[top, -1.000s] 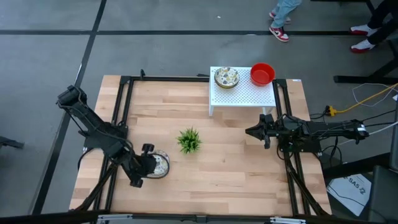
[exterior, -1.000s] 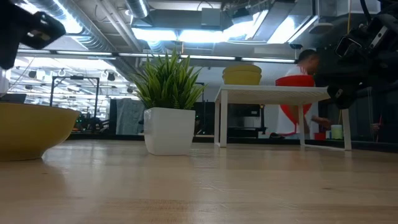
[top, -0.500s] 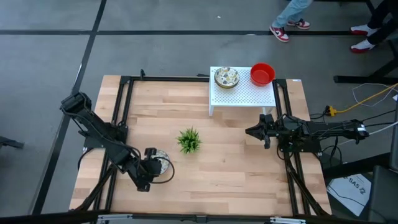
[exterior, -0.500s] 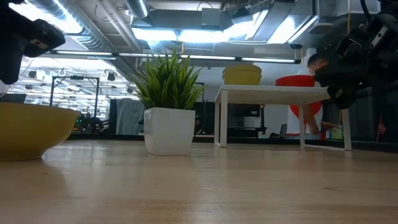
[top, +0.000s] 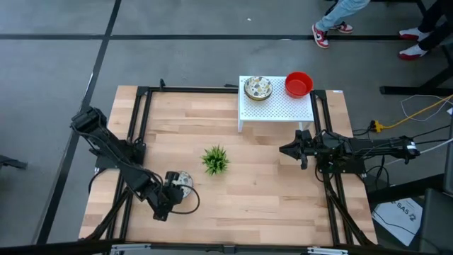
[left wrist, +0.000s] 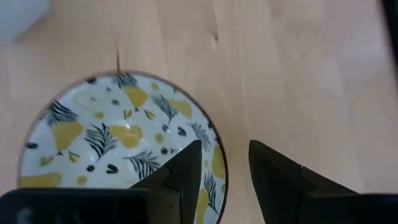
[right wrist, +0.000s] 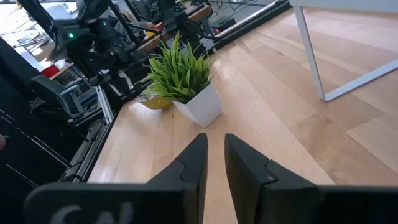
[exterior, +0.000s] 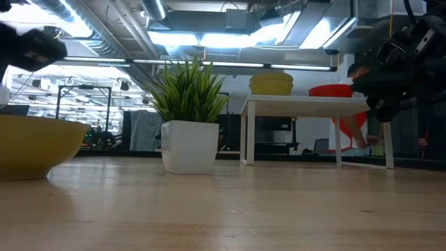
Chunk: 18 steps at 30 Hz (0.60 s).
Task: Pick & Place Mini bowls
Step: Stack the white bowl on the white bowl on the shelf
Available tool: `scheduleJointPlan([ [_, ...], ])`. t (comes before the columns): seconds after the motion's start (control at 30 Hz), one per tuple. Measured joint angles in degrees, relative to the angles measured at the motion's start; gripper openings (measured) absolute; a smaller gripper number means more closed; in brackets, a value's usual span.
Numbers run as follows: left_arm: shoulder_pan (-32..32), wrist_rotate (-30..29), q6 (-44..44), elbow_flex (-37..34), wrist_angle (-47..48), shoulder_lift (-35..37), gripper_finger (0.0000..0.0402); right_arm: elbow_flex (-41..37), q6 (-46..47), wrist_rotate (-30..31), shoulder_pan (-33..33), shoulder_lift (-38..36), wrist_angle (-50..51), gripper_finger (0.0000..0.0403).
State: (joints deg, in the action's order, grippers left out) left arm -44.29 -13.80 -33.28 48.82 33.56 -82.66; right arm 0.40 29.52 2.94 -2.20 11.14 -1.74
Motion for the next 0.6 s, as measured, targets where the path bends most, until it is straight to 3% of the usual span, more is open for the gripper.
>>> scheduleJointPlan([
  [0.47,-0.13,-1.92,-2.42,0.0,0.96,-8.69,0.0126,0.0,0.0,0.0,-0.01,-0.01,0.0,0.0056],
  [0.6,-0.13,-1.96,-5.71,-0.02,0.96,-8.52,0.0104,0.0,0.0,0.0,-0.01,-0.01,0.0,0.0056],
])
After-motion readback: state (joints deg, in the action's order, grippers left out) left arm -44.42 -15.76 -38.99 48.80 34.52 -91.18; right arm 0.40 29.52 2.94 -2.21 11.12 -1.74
